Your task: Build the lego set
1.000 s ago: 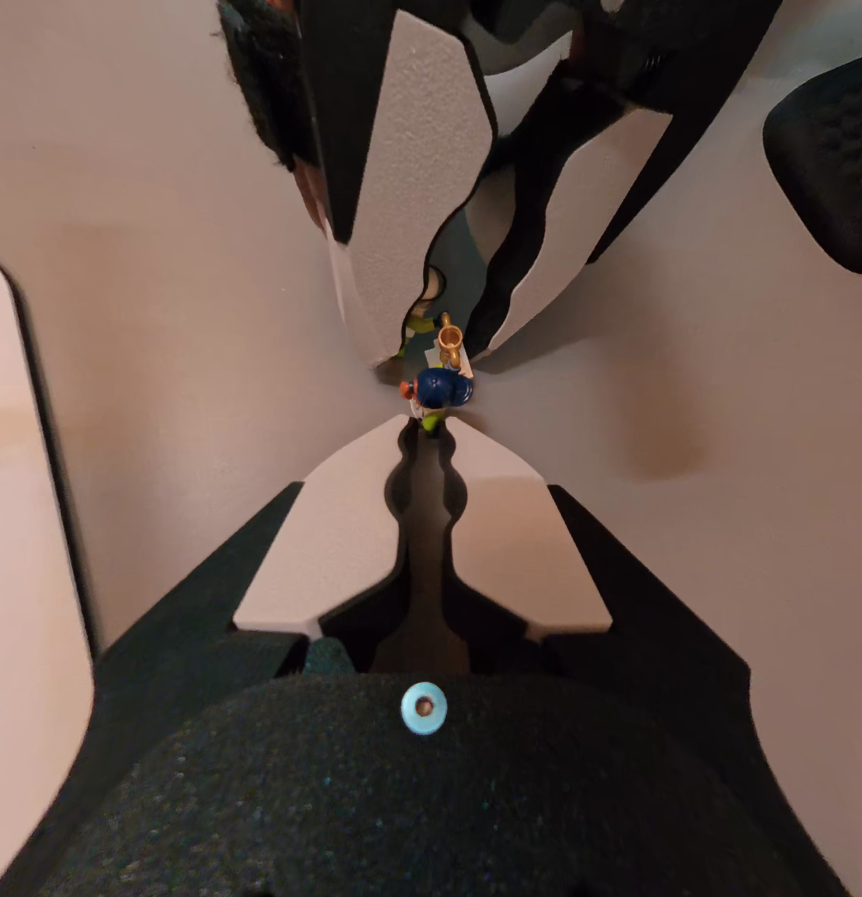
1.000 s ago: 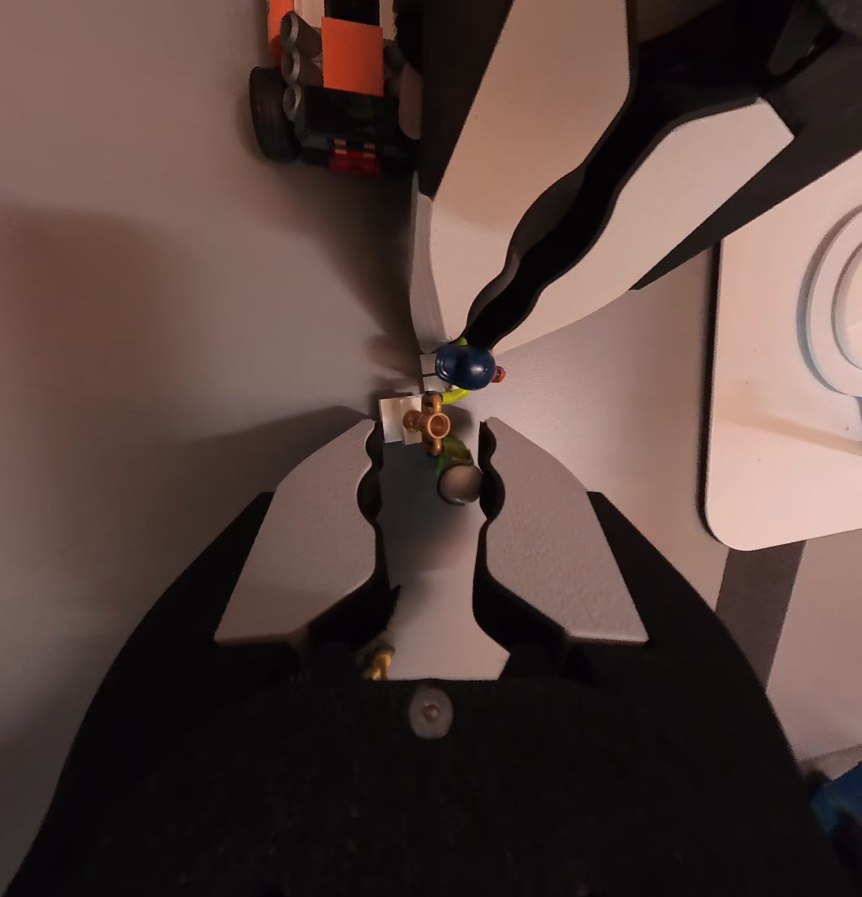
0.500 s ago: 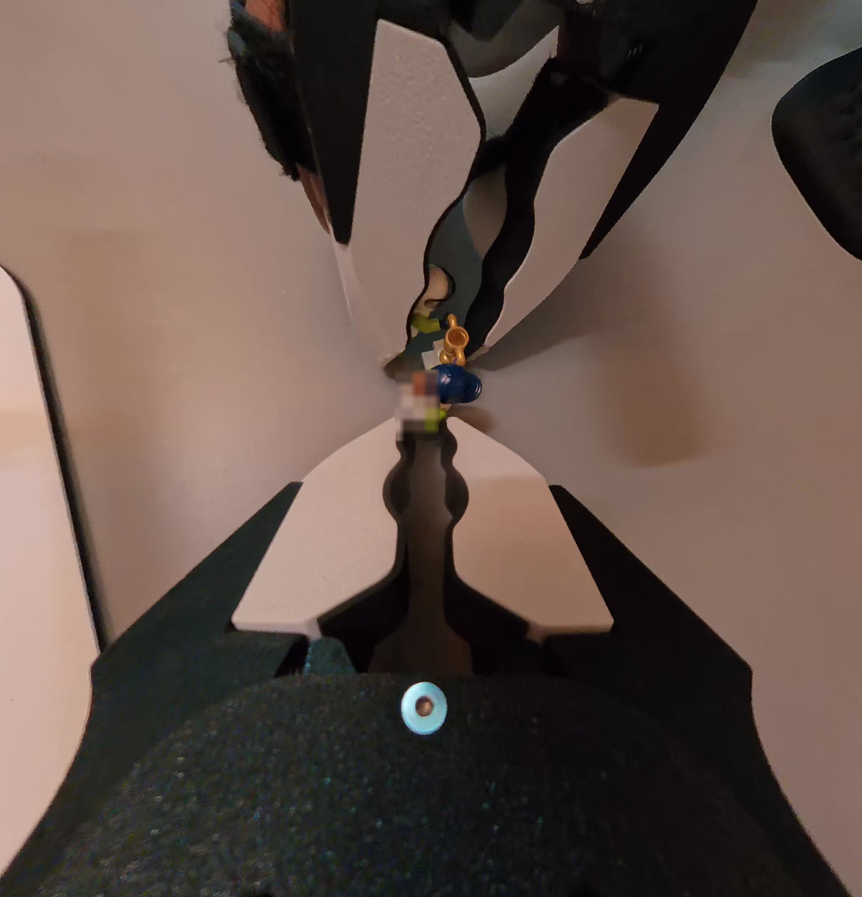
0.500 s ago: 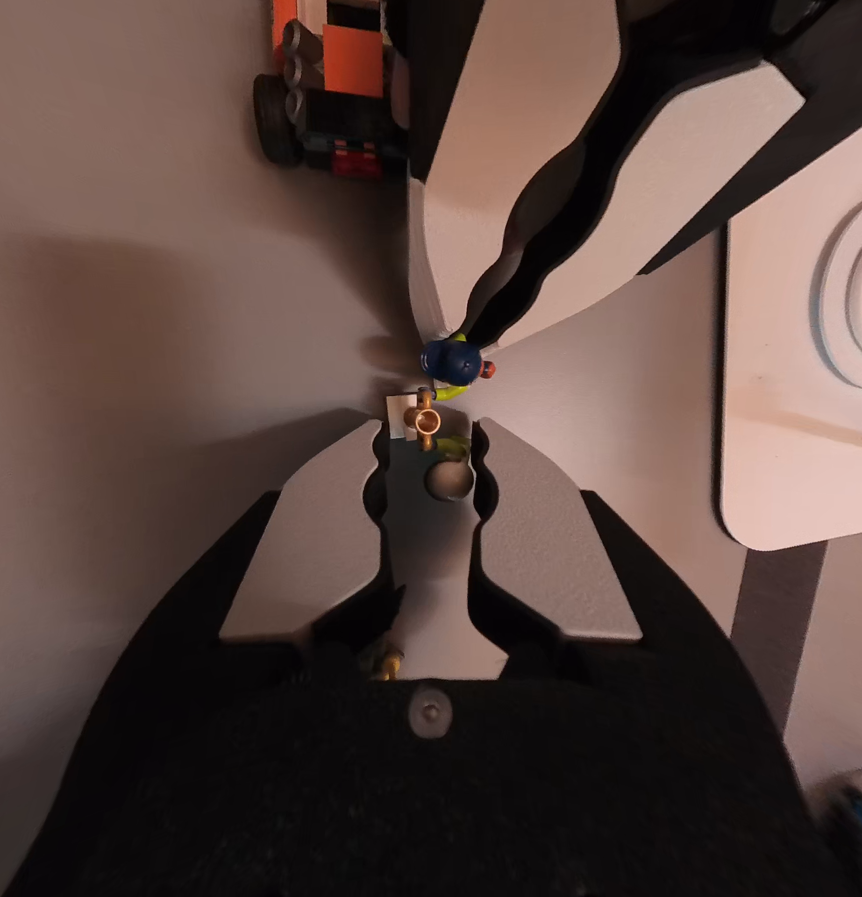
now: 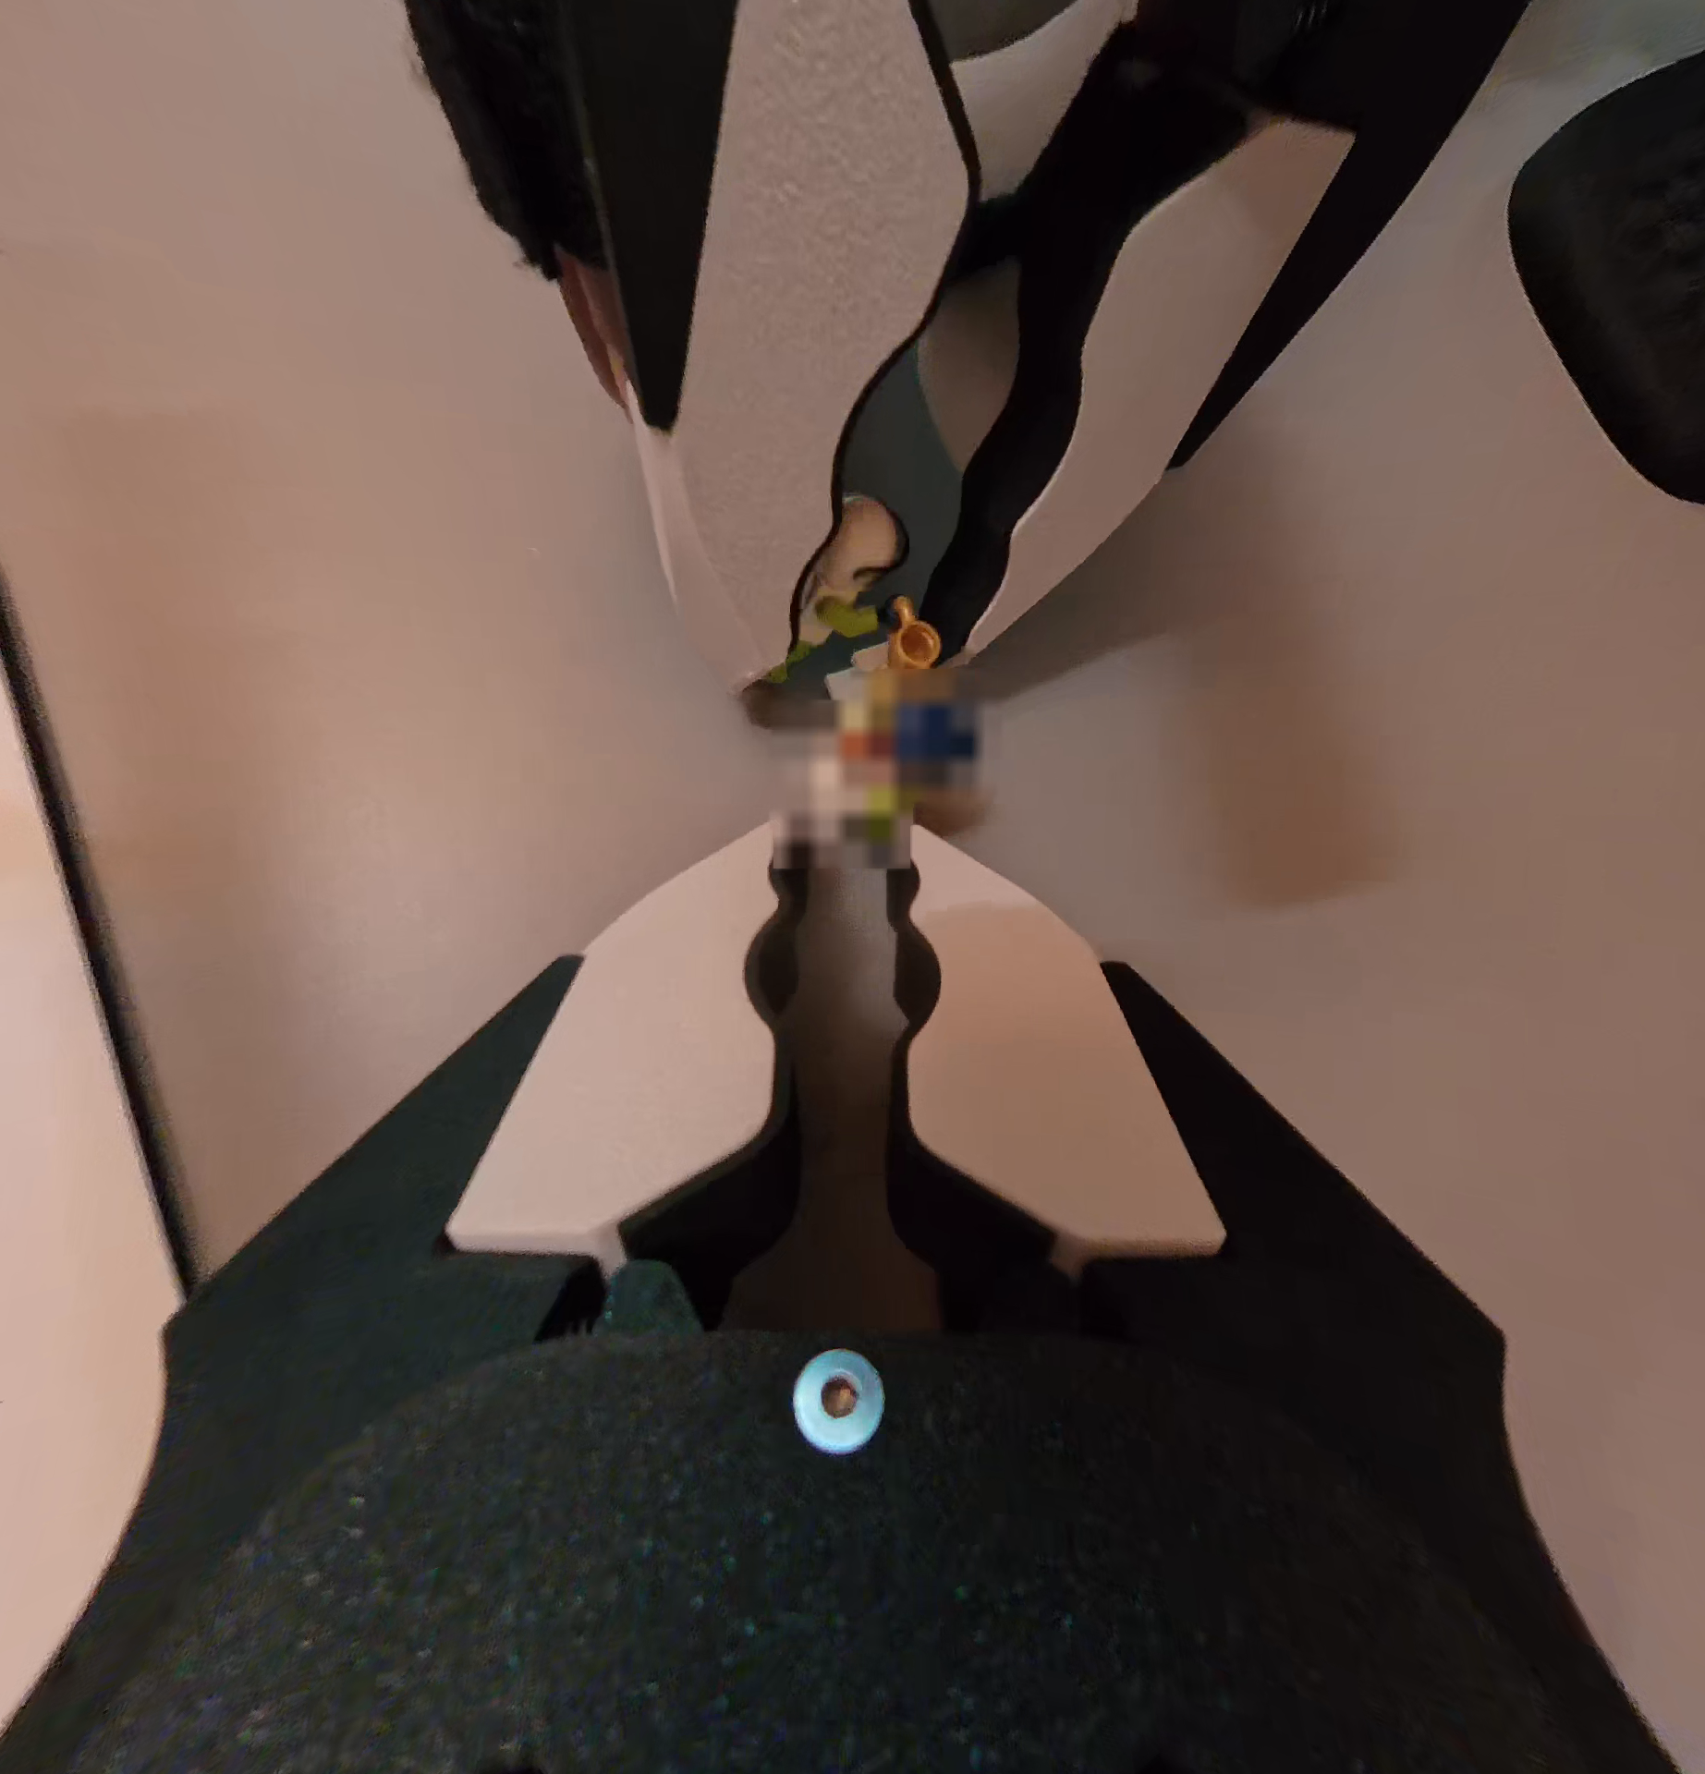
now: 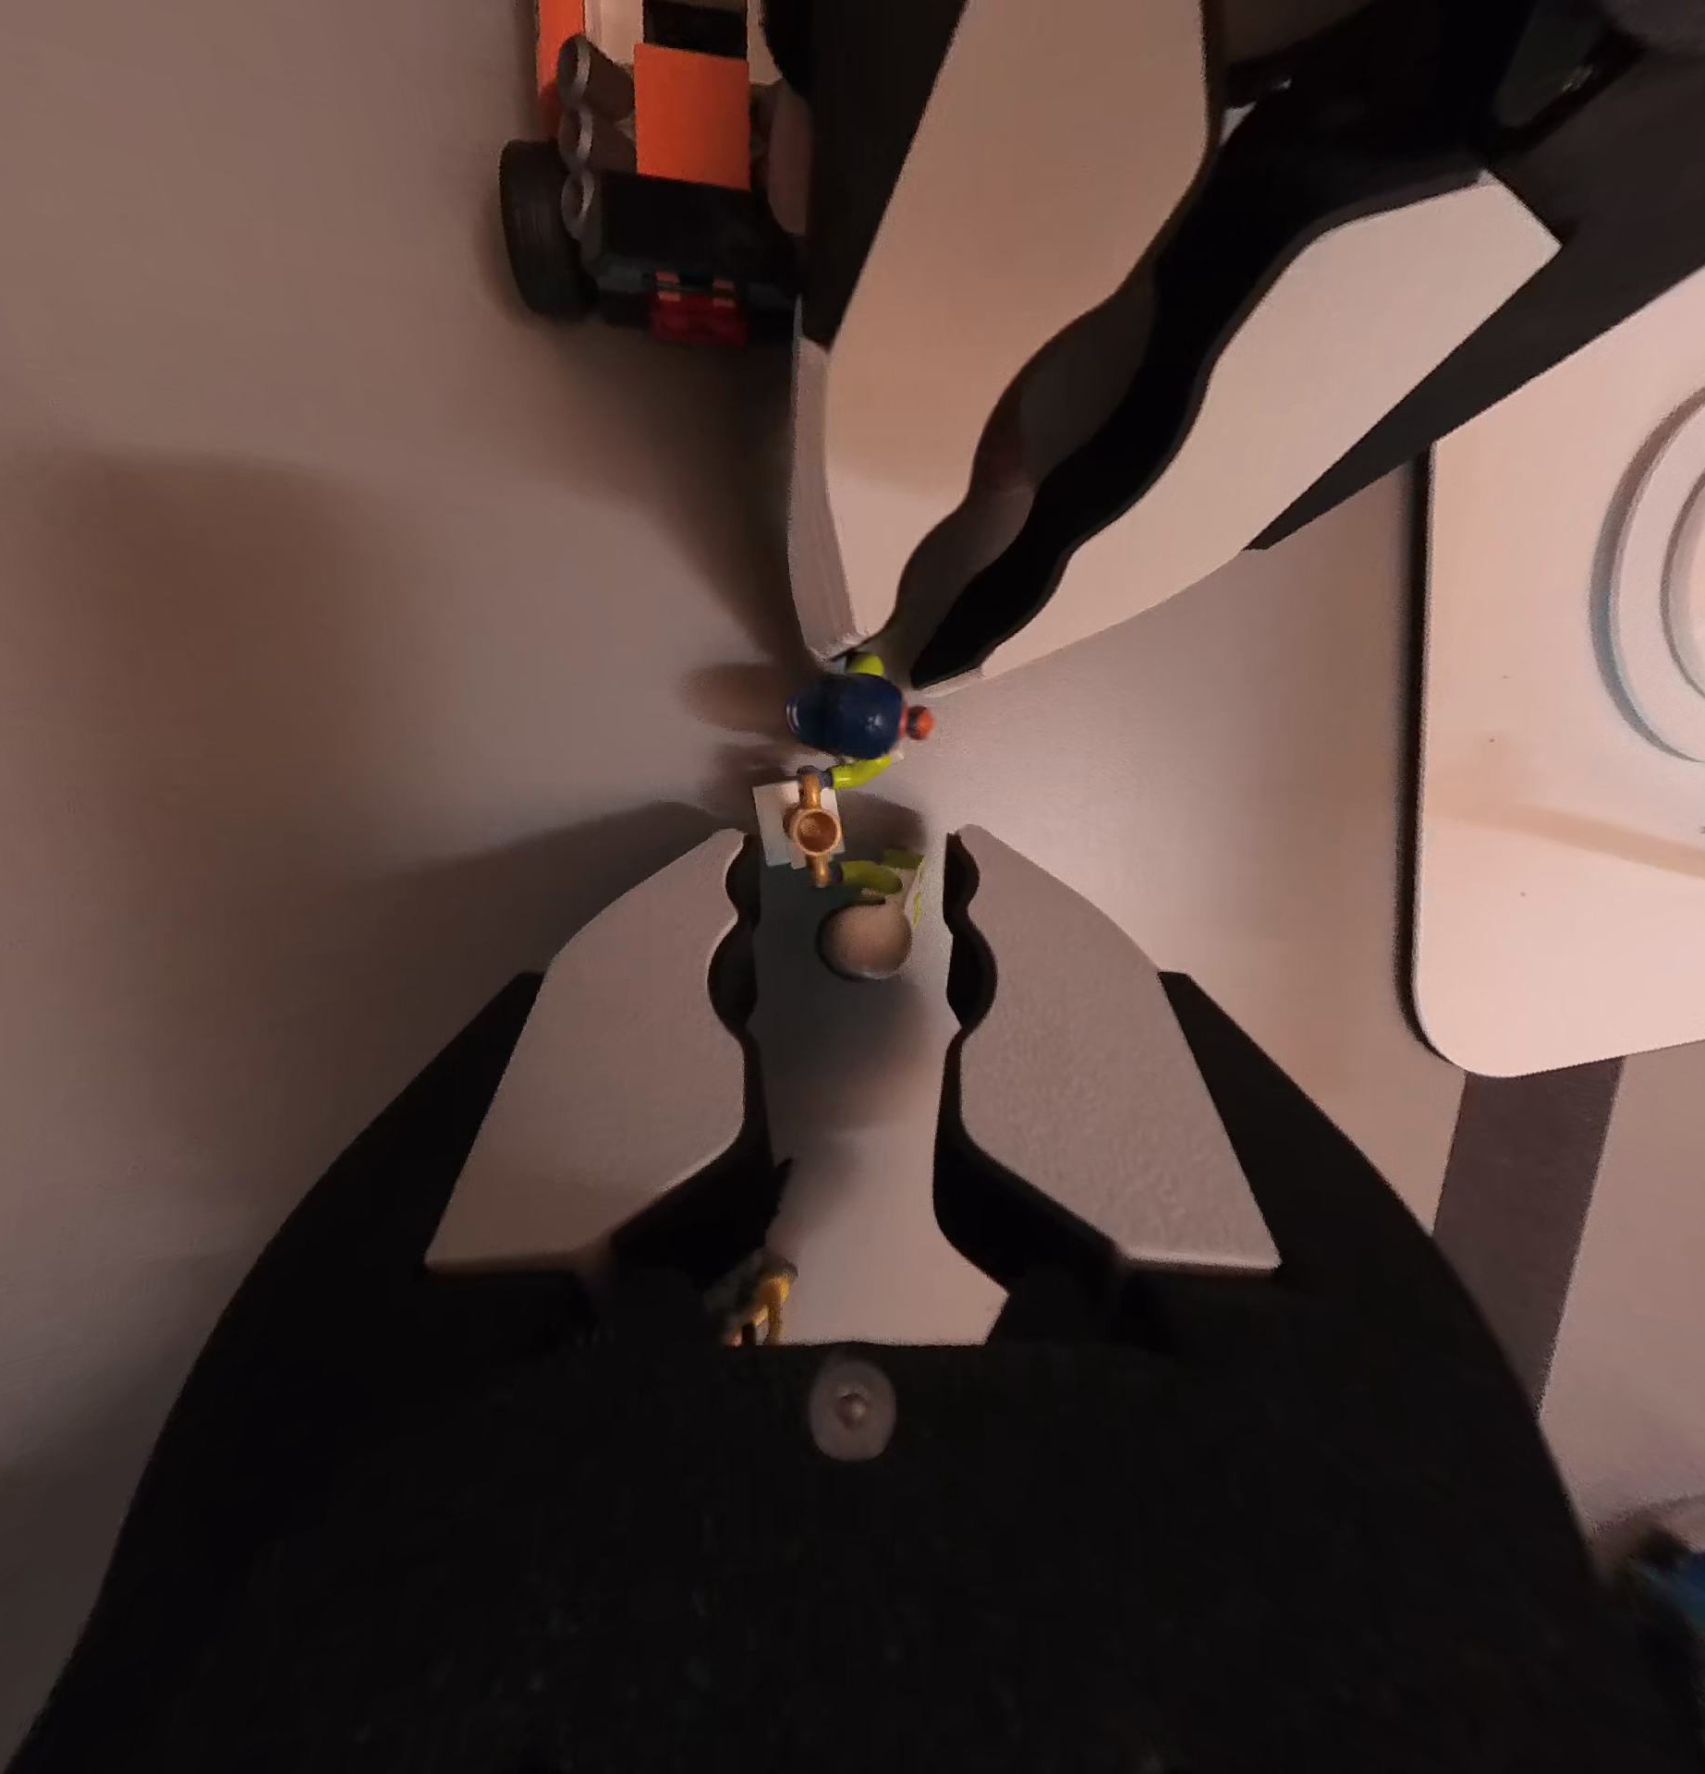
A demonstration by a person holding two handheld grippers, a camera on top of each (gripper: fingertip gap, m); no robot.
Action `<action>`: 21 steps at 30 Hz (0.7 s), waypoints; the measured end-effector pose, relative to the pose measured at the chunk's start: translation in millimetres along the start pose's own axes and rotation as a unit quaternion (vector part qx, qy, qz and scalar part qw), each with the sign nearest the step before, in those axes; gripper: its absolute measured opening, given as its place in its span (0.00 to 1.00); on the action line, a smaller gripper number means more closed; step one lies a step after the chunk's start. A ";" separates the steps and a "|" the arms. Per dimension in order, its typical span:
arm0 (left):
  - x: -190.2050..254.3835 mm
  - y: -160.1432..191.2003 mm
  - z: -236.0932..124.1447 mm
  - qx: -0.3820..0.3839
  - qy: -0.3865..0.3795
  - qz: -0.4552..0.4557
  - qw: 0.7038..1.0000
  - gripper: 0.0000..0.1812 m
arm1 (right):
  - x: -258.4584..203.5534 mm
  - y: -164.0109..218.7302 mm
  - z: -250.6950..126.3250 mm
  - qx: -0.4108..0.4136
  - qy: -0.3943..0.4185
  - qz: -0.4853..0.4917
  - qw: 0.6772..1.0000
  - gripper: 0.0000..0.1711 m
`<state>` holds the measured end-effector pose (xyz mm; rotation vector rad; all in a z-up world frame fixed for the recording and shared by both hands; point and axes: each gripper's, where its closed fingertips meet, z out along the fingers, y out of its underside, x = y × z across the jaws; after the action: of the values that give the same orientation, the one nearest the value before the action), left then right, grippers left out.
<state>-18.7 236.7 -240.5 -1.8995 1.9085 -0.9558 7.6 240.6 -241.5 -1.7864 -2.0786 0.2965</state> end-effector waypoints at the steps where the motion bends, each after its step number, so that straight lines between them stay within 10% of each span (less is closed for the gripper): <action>1: -0.2 0.4 -0.3 -0.001 0.001 -0.001 1.000 0.09 | 0.3 -0.4 -1.4 0.003 0.000 0.002 1.000 0.21; 21: -2.4 -5.9 4.6 0.004 -0.038 0.027 0.999 0.07 | 3.5 11.1 -7.7 0.033 -0.051 0.016 0.998 0.09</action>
<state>-11.0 238.4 -240.9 -1.8428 1.9002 -0.8596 20.4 245.2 -238.4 -1.8028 -2.0842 0.4694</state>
